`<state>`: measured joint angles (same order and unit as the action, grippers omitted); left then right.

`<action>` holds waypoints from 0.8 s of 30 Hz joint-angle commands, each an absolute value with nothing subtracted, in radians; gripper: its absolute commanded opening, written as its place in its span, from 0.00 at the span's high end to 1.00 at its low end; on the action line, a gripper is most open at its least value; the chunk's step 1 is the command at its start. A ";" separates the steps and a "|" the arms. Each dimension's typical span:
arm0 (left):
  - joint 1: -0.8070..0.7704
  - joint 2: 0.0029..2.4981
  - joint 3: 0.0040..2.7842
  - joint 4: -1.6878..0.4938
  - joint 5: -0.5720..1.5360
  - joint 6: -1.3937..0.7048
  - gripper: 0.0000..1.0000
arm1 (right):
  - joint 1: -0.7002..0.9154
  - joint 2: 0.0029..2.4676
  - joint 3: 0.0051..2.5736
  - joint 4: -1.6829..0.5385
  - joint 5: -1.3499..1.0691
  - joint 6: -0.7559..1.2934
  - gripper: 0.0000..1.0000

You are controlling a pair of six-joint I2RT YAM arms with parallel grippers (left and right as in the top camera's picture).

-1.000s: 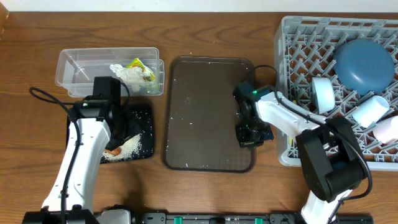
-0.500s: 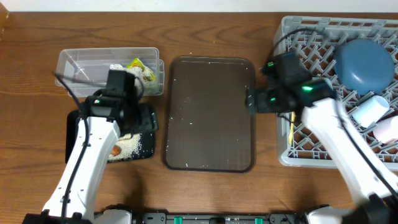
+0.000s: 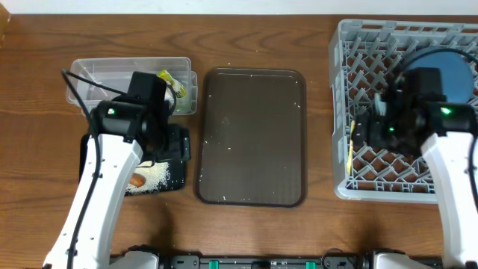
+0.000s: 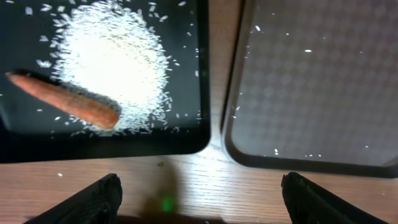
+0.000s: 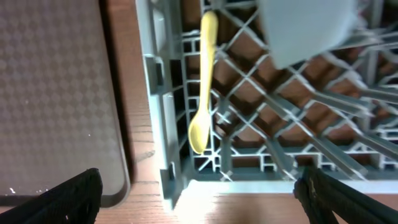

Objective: Sort waste into correct bins and load items into the dishwasher rack

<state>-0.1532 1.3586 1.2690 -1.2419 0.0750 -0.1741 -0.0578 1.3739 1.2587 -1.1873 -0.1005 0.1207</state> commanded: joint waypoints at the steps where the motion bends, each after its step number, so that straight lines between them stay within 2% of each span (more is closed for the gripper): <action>1: -0.152 1.249 1.242 -1.244 0.041 -0.163 0.16 | -0.083 1.267 1.283 -1.191 -0.097 0.096 0.01; 6: -0.152 1.037 1.153 -1.174 0.033 -0.183 0.16 | -0.083 1.090 1.225 -1.187 -0.062 0.120 0.01; 12: -0.152 0.667 0.954 -1.056 0.033 -0.191 0.15 | -0.083 0.809 1.061 -1.107 -0.015 0.119 0.01; 13: -0.152 0.614 0.926 -1.050 0.033 -0.196 0.14 | -0.083 0.766 1.033 -1.089 -0.006 0.118 0.01; 14: -0.152 0.556 0.896 -1.045 0.033 -0.200 0.07 | -0.083 0.727 1.007 -1.072 0.001 0.118 0.01; 16: -0.152 0.470 0.856 -1.044 0.034 -0.200 0.07 | -0.083 0.649 0.955 -1.040 0.000 0.118 0.01; 24: -0.152 0.356 0.831 -0.968 0.044 -0.207 0.06 | -0.083 0.558 0.899 -1.052 -0.060 0.205 0.01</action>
